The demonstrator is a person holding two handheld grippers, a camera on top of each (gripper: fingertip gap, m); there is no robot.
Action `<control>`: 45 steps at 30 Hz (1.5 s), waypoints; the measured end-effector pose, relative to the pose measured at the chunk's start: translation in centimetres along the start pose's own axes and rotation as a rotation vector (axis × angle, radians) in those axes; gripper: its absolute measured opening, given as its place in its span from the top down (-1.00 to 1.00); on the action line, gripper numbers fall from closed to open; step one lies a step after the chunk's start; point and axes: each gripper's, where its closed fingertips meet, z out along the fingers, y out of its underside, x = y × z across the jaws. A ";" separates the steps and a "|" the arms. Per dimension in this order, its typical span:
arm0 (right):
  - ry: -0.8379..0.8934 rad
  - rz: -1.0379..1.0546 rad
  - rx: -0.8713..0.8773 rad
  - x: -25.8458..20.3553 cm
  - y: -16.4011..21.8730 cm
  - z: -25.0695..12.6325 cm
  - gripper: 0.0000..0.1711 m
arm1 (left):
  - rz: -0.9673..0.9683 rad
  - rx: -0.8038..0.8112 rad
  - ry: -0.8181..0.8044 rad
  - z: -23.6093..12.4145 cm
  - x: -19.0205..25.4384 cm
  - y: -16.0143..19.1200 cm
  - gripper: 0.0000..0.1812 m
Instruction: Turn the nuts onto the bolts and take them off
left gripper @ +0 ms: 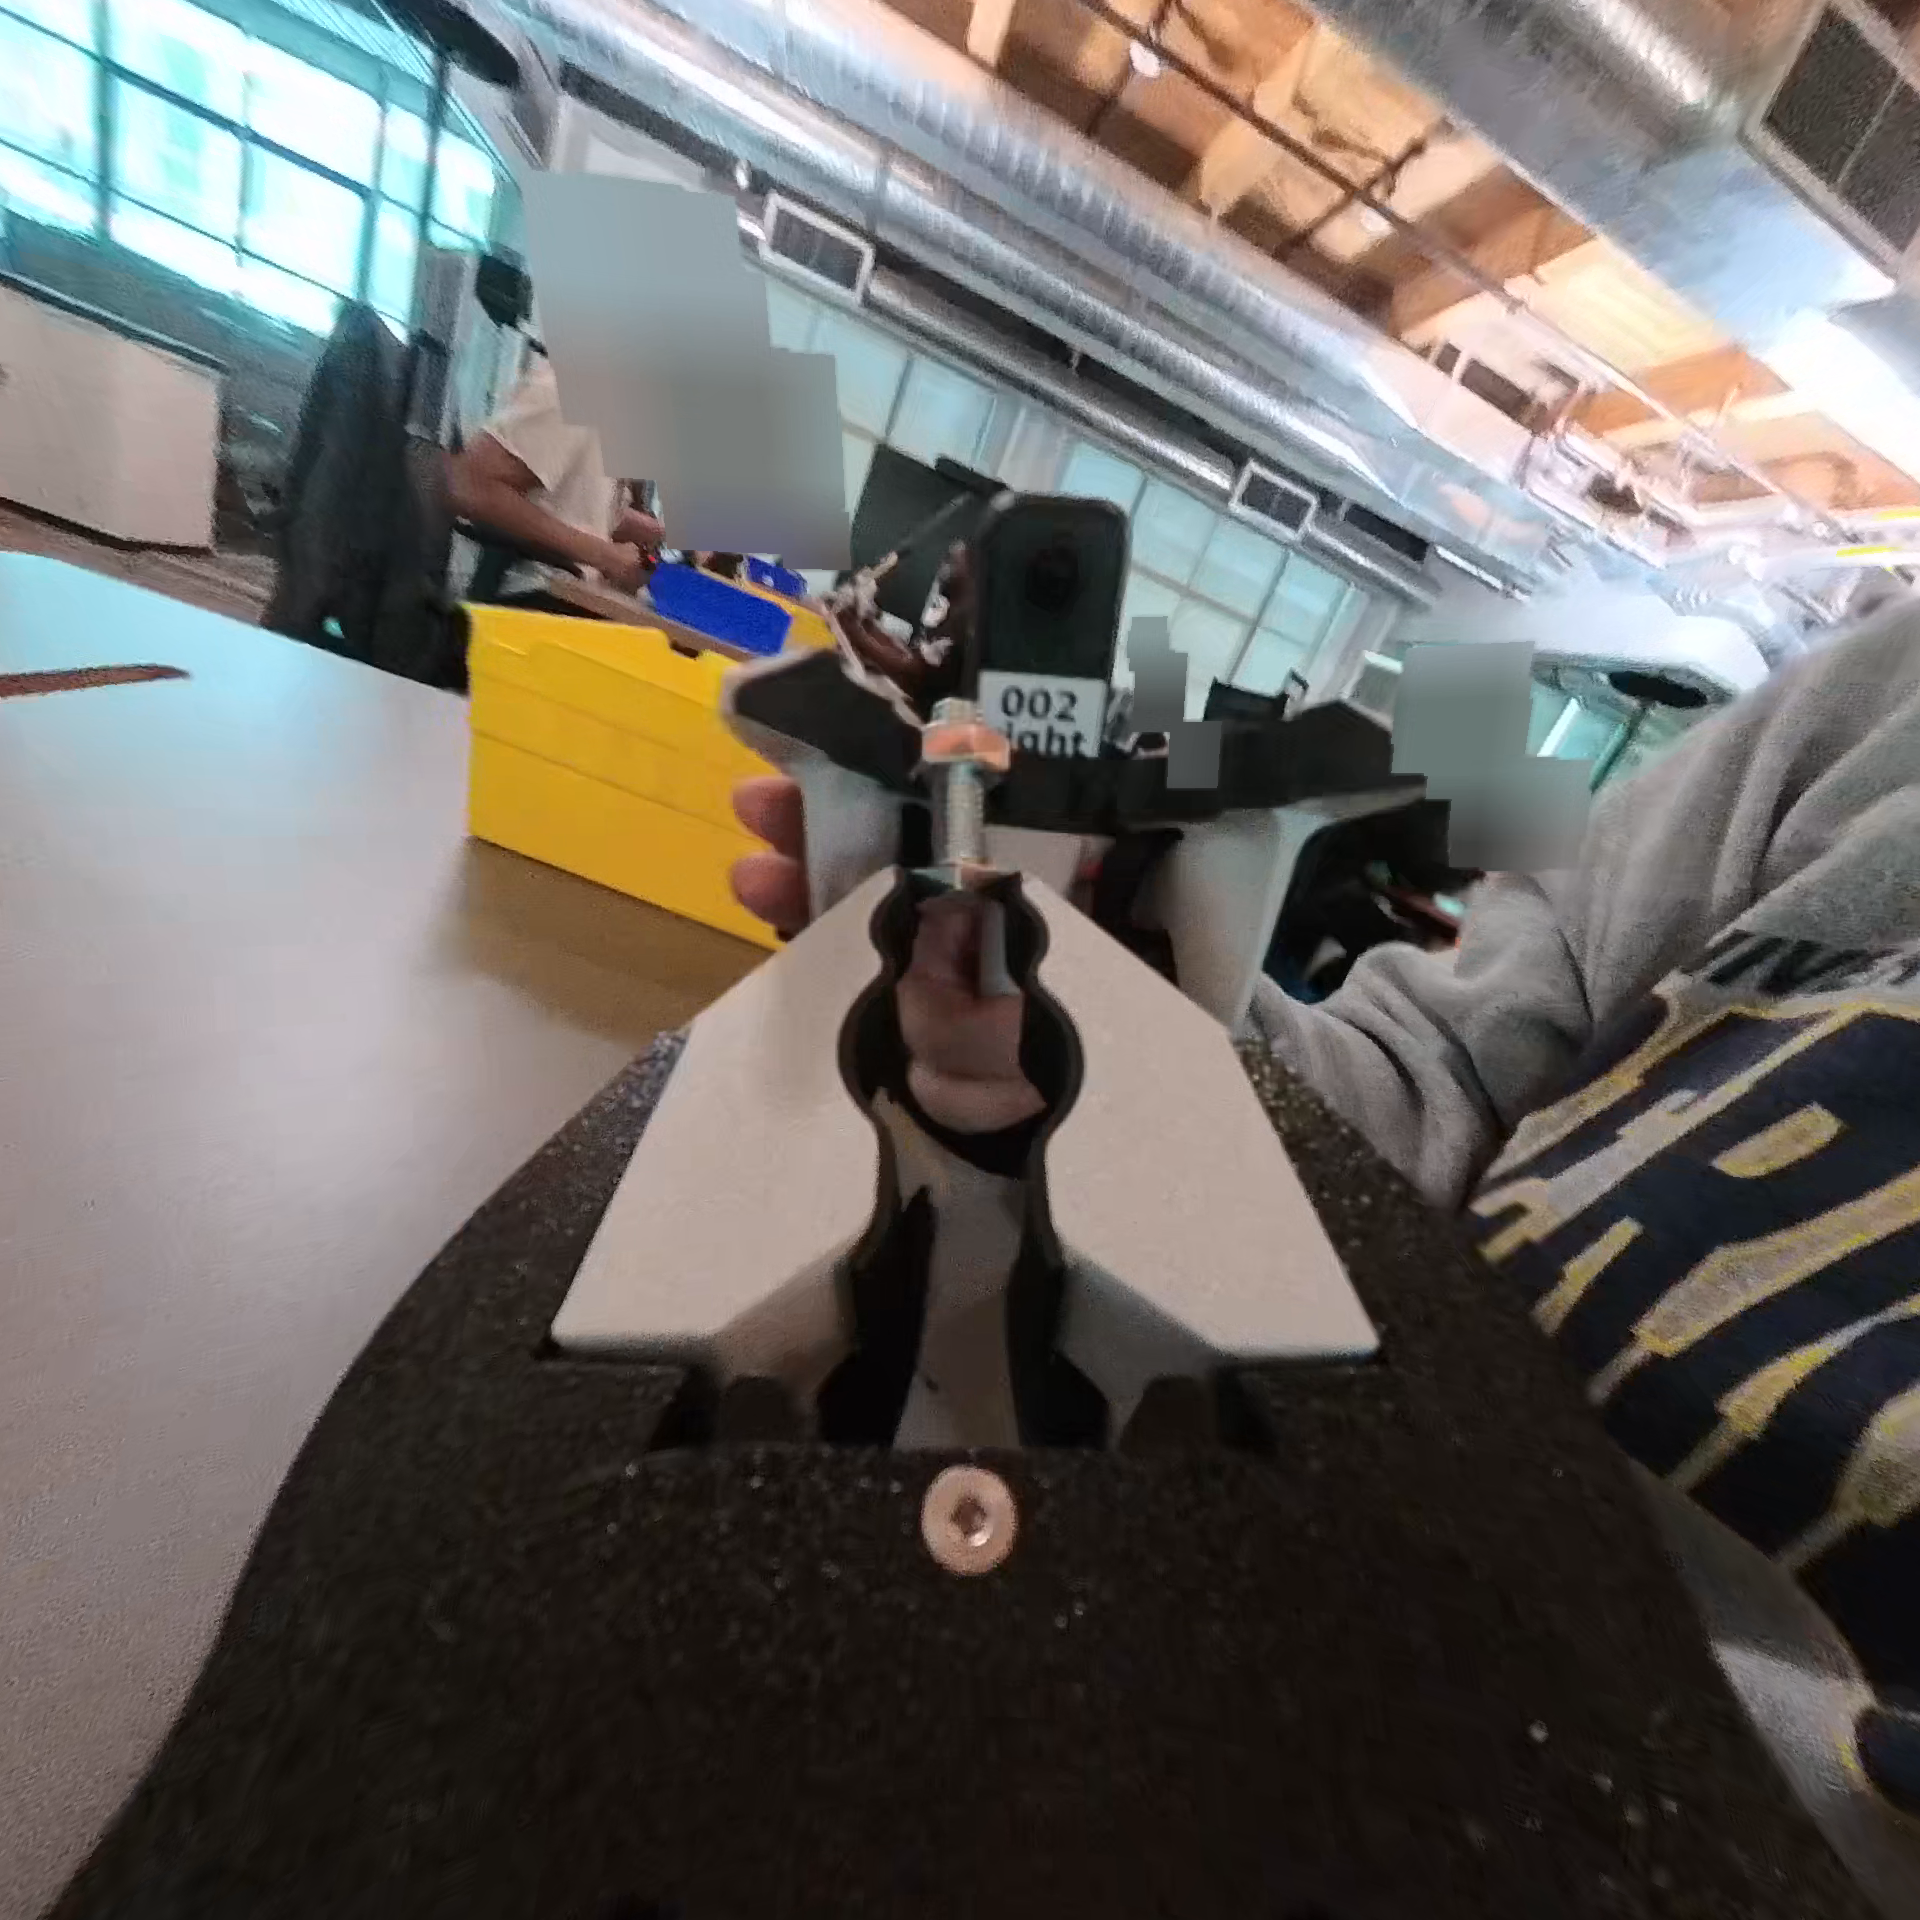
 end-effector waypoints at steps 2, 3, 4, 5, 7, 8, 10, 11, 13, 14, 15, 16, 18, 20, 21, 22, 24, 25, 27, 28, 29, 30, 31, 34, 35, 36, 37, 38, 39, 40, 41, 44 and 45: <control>0.011 0.015 -0.007 0.3 0.0 -0.1 -0.08 | -0.014 0.138 -0.105 -2.0 -1.9 -2.1 0.84; -0.001 0.021 -0.007 0.3 0.0 -0.2 -0.02 | -0.020 0.208 -0.168 -3.3 -2.9 -3.1 0.85; 0.001 0.034 0.001 0.4 -0.1 -0.3 0.00 | -0.034 0.249 -0.208 -4.4 -3.6 -3.7 0.84; 0.012 0.038 0.006 0.6 -0.1 -0.3 0.00 | -0.055 0.269 -0.205 -5.0 -3.7 -4.0 0.84; 0.021 0.034 -0.007 0.8 0.3 -0.2 -0.01 | -0.068 0.262 -0.148 -4.6 -3.0 -4.0 0.85; 0.018 0.039 -0.008 0.7 0.4 -0.1 -0.02 | -0.069 0.223 -0.096 -3.8 -2.2 -3.5 0.85; 0.000 0.056 -0.003 0.4 0.5 0.2 -0.02 | -0.066 0.108 -0.006 -1.8 -0.7 -1.9 0.84; -0.007 0.060 0.000 0.3 0.5 0.2 -0.02 | -0.062 0.053 0.029 -0.9 0.0 -0.9 0.83; -0.026 0.064 0.008 -0.1 0.4 0.3 -0.02 | -0.069 0.003 0.040 0.1 0.3 0.1 0.83; -0.036 0.066 0.012 -0.3 0.3 0.3 -0.02 | -0.075 0.010 0.036 0.2 0.1 0.1 0.83; -0.036 0.070 0.016 -0.3 0.2 0.3 -0.04 | -0.078 0.040 0.020 -0.1 -0.2 -0.4 0.84; -0.030 0.071 0.018 -0.2 0.1 0.3 -0.06 | -0.085 0.091 -0.013 -0.8 -0.8 -1.2 0.84; -0.029 0.078 0.009 0.1 0.2 0.0 -0.03 | -0.122 0.216 -0.082 -3.0 -2.3 -3.0 0.84; -0.016 0.087 0.019 0.4 0.1 -0.1 0.00 | -0.155 0.298 -0.131 -5.1 -3.5 -4.1 0.85; -0.002 0.081 0.014 0.6 0.2 -0.1 -0.01 | -0.153 0.306 -0.125 -5.4 -3.4 -4.4 0.85; 0.004 0.077 0.006 0.6 0.4 -0.1 -0.02 | -0.137 0.286 -0.110 -5.1 -3.0 -4.4 0.84; -0.001 0.090 0.013 0.6 0.4 0.1 -0.03 | -0.125 0.193 -0.035 -3.3 -1.5 -3.4 0.84; -0.006 0.098 0.021 0.5 0.3 0.1 -0.03 | -0.122 0.142 0.006 -2.3 -0.6 -2.6 0.84; -0.017 0.102 0.035 0.3 0.1 0.1 -0.03 | -0.133 0.051 0.062 -0.6 0.4 -1.0 0.83; -0.028 0.104 0.041 0.0 0.0 0.1 -0.03 | -0.136 0.028 0.060 -0.1 0.4 -0.4 0.83; -0.038 0.107 0.043 -0.2 -0.1 0.1 -0.02 | -0.141 0.024 0.050 0.1 0.2 -0.1 0.83; -0.043 0.110 0.044 -0.3 -0.1 0.2 -0.05 | -0.143 0.044 0.029 -0.1 -0.3 -0.3 0.83; -0.038 0.112 0.042 -0.1 -0.1 0.1 -0.05 | -0.138 0.086 0.007 -0.7 -0.8 -1.0 0.83; -0.029 0.126 0.039 0.4 -0.1 -0.2 -0.04 | -0.122 0.226 -0.111 -4.0 -2.8 -3.6 0.85; -0.020 0.127 0.045 0.5 -0.2 -0.3 -0.04 | -0.118 0.244 -0.126 -4.8 -3.0 -3.9 0.85; -0.007 0.120 0.041 0.7 -0.1 -0.2 -0.04 | -0.123 0.243 -0.115 -5.0 -2.9 -4.0 0.85; 0.004 0.109 0.034 0.8 0.0 -0.2 -0.05 | -0.128 0.226 -0.081 -4.6 -2.3 -3.8 0.84; 0.007 0.103 0.032 0.7 0.2 -0.1 -0.05 | -0.142 0.185 -0.025 -3.7 -1.5 -3.3 0.84; 0.002 0.107 0.034 0.6 0.2 0.0 -0.05 | -0.155 0.129 0.023 -2.6 -0.7 -2.5 0.84; -0.006 0.114 0.039 0.5 0.2 0.2 -0.05 | -0.160 0.067 0.055 -1.6 -0.1 -1.4 0.84; -0.016 0.119 0.044 0.3 0.2 0.2 -0.05 | -0.164 0.012 0.076 -0.6 0.3 -0.4 0.83; -0.033 0.124 0.051 -0.1 0.1 0.4 -0.08 | -0.156 0.011 0.028 -0.1 -0.5 0.1 0.84; -0.030 0.120 0.047 0.0 0.2 0.3 -0.08 | -0.141 0.068 -0.002 -0.9 -1.0 -0.9 0.84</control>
